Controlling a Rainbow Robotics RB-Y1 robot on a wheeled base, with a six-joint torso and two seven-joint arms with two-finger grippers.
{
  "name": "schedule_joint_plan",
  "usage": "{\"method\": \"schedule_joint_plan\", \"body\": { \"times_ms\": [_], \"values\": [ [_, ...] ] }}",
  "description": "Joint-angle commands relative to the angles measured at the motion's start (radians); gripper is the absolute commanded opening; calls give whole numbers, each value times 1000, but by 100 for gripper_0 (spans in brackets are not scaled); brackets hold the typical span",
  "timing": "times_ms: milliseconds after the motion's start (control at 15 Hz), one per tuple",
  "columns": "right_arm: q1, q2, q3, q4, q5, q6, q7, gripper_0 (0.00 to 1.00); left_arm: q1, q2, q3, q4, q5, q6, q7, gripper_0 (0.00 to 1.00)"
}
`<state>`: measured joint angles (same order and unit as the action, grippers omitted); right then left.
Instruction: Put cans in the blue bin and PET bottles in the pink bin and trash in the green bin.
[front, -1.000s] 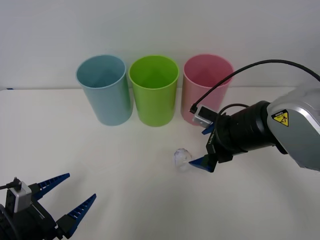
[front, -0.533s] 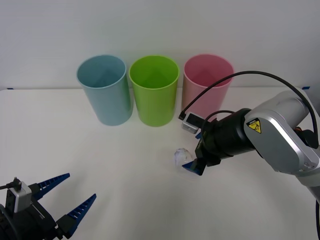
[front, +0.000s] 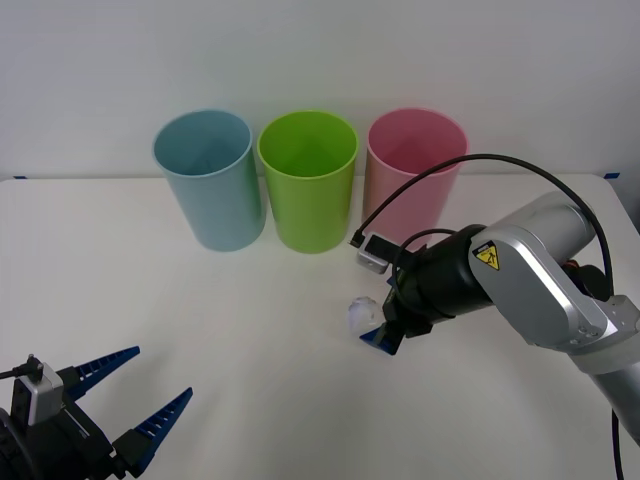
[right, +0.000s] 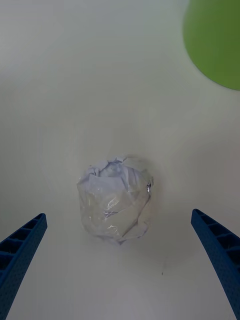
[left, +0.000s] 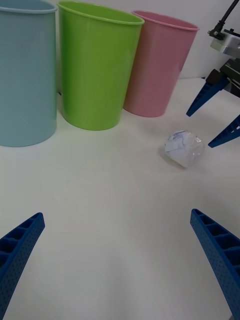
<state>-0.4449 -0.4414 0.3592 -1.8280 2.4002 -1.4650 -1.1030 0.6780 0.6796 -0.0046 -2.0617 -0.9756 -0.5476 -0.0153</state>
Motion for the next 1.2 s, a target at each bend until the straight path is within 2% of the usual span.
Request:
{"method": "schedule_joint_plan", "body": {
  "times_ms": [67,533,1200],
  "values": [
    [0,21,12,26,23,18,6,100,0,0,0,0,0,0,0,100],
    [-29,32,63,121,66,81,15,100,0,0,0,0,0,0,0,100],
    [-35,96,73,230,94,138,41,100,0,0,0,0,0,0,0,100]
  ]
}}
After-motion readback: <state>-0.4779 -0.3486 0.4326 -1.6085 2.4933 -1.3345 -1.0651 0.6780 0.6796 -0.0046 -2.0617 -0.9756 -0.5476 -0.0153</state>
